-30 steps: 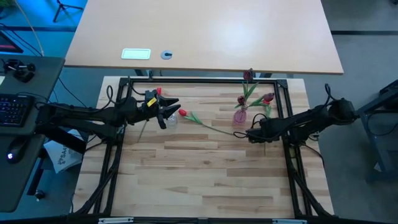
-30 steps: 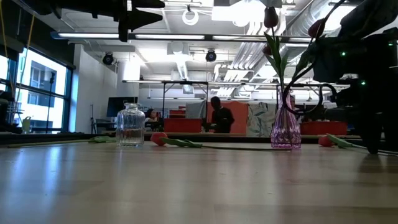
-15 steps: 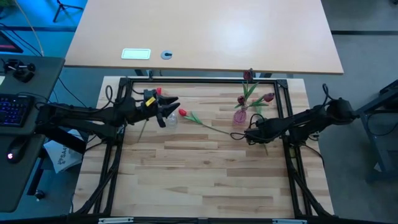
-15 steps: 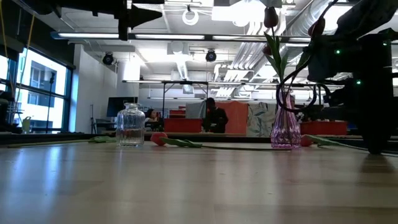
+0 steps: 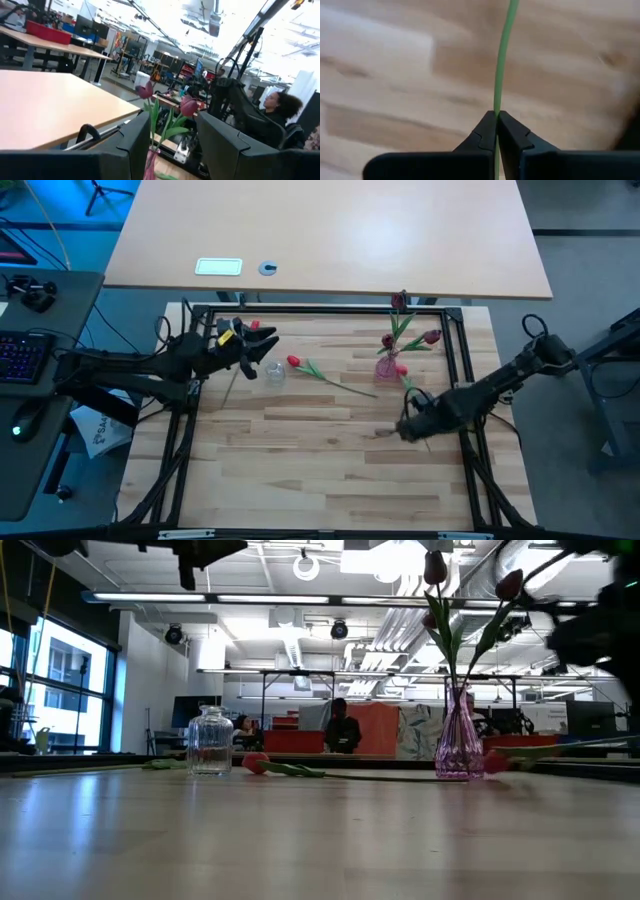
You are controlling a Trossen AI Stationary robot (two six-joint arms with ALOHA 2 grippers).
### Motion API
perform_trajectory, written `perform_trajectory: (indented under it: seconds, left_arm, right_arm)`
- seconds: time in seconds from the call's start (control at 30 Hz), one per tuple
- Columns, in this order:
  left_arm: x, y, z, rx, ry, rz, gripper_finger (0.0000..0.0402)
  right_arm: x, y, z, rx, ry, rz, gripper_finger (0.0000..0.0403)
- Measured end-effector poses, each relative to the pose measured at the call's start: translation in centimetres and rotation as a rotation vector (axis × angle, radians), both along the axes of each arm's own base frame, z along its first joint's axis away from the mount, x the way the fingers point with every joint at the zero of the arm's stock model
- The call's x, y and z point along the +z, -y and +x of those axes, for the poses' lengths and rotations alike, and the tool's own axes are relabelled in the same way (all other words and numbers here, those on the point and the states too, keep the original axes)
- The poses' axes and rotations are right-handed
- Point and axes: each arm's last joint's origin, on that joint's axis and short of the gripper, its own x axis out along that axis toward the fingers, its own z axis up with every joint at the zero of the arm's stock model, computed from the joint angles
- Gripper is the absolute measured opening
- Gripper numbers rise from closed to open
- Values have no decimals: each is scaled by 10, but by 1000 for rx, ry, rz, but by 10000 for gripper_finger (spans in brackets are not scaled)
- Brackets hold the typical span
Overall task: Sort flowers into vase by color
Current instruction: Put the top right red tulip into the transparent vase
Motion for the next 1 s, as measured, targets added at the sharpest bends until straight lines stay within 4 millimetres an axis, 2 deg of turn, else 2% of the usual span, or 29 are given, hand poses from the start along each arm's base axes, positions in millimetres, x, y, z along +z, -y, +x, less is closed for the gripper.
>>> perform_trajectory:
  seconds: [0.2, 0.3, 0.43, 0.57, 0.7, 0.8, 1.0]
  left_arm:
    - [3, 0, -4, 7, 19, 0, 150]
    - [5, 0, -7, 8, 24, 7, 150]
    - [9, 1, -11, 15, 34, 39, 150]
    - [16, 1, -17, 23, 66, 70, 150]
    - [25, 2, -23, 36, 86, 117, 150]
    - [34, 3, -27, 40, 102, 155, 150]
    - [55, 9, -37, 44, 137, 253, 150]
  right_arm:
    - [13, -41, -17, 71, -24, 118, 0]
    - [24, -60, -21, 138, 27, 173, 0]
    - [38, -77, -15, 222, 188, 226, 0]
    - [51, -88, 4, 357, 446, 261, 0]
    - [57, -87, 26, 526, 648, 218, 0]
    - [60, -77, 46, 631, 770, 123, 0]
    - [71, -35, 90, 777, 987, -150, 0]
